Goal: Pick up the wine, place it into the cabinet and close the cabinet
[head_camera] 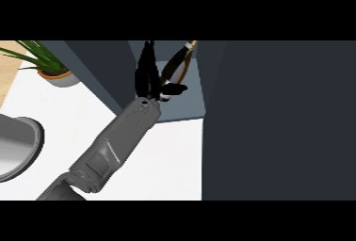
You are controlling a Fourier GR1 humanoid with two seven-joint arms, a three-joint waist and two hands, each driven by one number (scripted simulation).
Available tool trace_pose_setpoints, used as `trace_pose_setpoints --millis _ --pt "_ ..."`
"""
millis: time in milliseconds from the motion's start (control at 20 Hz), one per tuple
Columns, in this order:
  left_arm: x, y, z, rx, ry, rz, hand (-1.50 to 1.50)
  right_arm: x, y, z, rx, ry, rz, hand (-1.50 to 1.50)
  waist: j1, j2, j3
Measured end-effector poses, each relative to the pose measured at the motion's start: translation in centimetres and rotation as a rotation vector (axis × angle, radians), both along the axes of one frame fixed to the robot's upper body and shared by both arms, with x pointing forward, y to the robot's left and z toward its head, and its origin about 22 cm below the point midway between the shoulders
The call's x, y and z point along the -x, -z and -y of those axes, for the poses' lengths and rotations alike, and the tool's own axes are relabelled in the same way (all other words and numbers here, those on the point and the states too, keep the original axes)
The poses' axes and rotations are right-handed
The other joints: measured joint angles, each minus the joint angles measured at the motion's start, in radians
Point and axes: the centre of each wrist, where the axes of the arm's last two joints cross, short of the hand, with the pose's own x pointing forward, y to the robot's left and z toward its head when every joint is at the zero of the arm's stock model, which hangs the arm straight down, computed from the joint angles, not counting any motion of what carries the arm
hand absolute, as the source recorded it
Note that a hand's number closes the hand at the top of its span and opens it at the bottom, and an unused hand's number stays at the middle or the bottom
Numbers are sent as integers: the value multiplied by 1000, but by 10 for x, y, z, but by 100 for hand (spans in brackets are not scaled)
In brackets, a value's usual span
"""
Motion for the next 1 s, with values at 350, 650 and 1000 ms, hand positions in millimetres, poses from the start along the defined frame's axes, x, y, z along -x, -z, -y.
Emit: trace_pose_setpoints --millis 350,650,1000 --pt "2 -6 2 120 26 105 -150 1 -1 1 4 10 -8 -150 13 -7 0" --pt "5 -12 3 253 29 175 -150 3 -1 -2 -11 19 -29 -150 32 -17 1" --pt "21 -10 10 391 98 225 -150 5 0 -5 -33 28 -41 -150 51 -23 2"
